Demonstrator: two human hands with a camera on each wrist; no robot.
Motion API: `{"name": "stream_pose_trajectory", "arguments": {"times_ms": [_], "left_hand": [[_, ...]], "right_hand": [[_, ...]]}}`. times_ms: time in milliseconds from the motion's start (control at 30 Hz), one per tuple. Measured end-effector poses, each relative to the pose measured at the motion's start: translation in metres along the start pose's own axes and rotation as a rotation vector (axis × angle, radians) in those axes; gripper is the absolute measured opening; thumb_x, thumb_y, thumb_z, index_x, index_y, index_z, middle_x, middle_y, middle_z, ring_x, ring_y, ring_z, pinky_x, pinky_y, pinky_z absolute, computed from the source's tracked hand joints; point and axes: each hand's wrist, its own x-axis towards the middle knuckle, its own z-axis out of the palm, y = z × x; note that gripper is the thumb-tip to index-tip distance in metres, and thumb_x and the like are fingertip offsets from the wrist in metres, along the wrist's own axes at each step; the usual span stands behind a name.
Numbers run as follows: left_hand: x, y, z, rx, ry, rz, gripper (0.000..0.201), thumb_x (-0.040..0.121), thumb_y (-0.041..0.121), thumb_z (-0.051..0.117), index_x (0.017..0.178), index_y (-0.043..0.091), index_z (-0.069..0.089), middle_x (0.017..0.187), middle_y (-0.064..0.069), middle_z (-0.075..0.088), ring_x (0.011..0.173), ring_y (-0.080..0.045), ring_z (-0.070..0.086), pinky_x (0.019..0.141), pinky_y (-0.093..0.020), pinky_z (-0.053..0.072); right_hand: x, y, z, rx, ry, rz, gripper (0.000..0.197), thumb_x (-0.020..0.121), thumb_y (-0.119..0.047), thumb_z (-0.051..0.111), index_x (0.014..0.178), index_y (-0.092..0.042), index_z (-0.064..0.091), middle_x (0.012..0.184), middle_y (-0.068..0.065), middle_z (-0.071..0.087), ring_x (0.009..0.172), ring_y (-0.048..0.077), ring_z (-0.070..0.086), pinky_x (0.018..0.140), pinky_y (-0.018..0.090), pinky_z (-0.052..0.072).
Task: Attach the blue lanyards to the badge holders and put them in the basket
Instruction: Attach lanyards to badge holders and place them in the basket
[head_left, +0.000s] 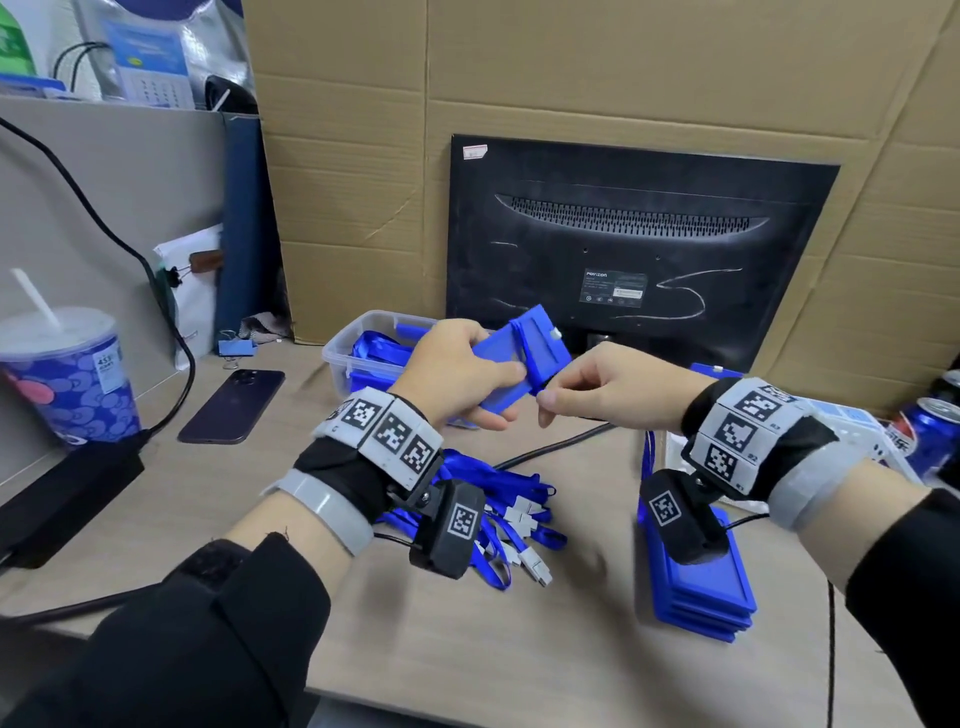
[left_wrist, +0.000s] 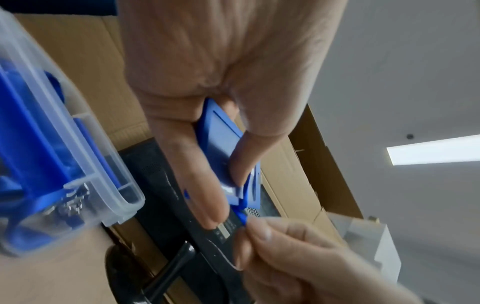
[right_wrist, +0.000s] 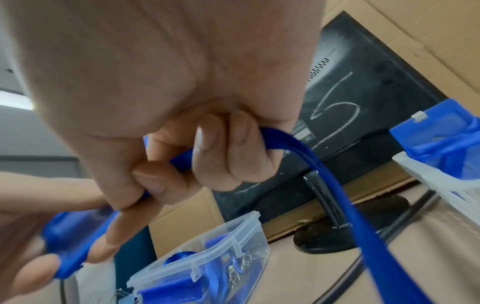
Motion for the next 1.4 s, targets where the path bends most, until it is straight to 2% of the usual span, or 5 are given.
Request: {"name": "stream_pose_trajectory", "arguments": {"times_ms": [367, 533, 733, 967, 1400], "left_hand": [[-0.006, -0.001, 0.004, 0.454, -0.429, -0.001, 0.016, 0.091, 0.007, 0.077, 0.090, 0.023, 0.074, 0.087, -0.005, 0.077, 0.071, -0.026, 0.079, 0.065, -0.036, 0.066], [-0.008, 0.003, 0.004, 0.374, -0.540, 0.005, 0.009, 0.093, 0.008, 0.075, 0.100, 0.012, 0.075, 0.091, -0.010, 0.080, 0.081, -0.030, 0.080, 0.080, -0.049, 0.066], [-0.009, 0.005, 0.007, -0.016, -0.357, -0.005, 0.028, 0.097, 0.012, 0.071, 0.119, -0.004, 0.066, 0.107, -0.026, 0.075, 0.085, -0.037, 0.079, 0.071, -0.038, 0.067], [0.004, -0.003, 0.005, -0.133, 0.014, -0.091, 0.014, 0.094, 0.015, 0.070, 0.097, 0.002, 0.066, 0.104, -0.024, 0.073, 0.075, -0.039, 0.079, 0.068, -0.044, 0.067], [-0.001, -0.005, 0.004, 0.226, -0.129, -0.066, 0.048, 0.093, 0.042, 0.076, 0.110, 0.000, 0.062, 0.095, -0.021, 0.076, 0.066, -0.032, 0.079, 0.083, -0.048, 0.065]], "right_hand": [[0.009, 0.000, -0.010, -0.059, 0.162, 0.000, 0.031, 0.102, -0.041, 0.065, 0.083, -0.023, 0.080, 0.050, -0.016, 0.053, 0.050, 0.004, 0.047, 0.054, 0.015, 0.036], [0.007, 0.023, -0.007, 0.055, 0.260, 0.026, 0.031, 0.098, -0.047, 0.070, 0.078, -0.025, 0.078, 0.060, -0.002, 0.055, 0.056, 0.013, 0.044, 0.059, 0.029, 0.040], [0.004, 0.037, -0.003, 0.253, 0.157, 0.143, 0.031, 0.091, -0.019, 0.071, 0.063, -0.014, 0.061, 0.060, 0.000, 0.046, 0.057, 0.014, 0.034, 0.057, 0.027, 0.031], [0.004, 0.029, -0.005, 0.139, 0.046, 0.082, 0.026, 0.106, -0.034, 0.060, 0.097, -0.027, 0.083, 0.068, -0.010, 0.064, 0.068, 0.015, 0.050, 0.072, 0.035, 0.046], [0.008, 0.007, -0.006, 0.001, 0.474, -0.103, 0.012, 0.083, -0.027, 0.089, 0.082, -0.027, 0.077, 0.070, -0.008, 0.074, 0.061, 0.002, 0.064, 0.062, 0.013, 0.049]]}}
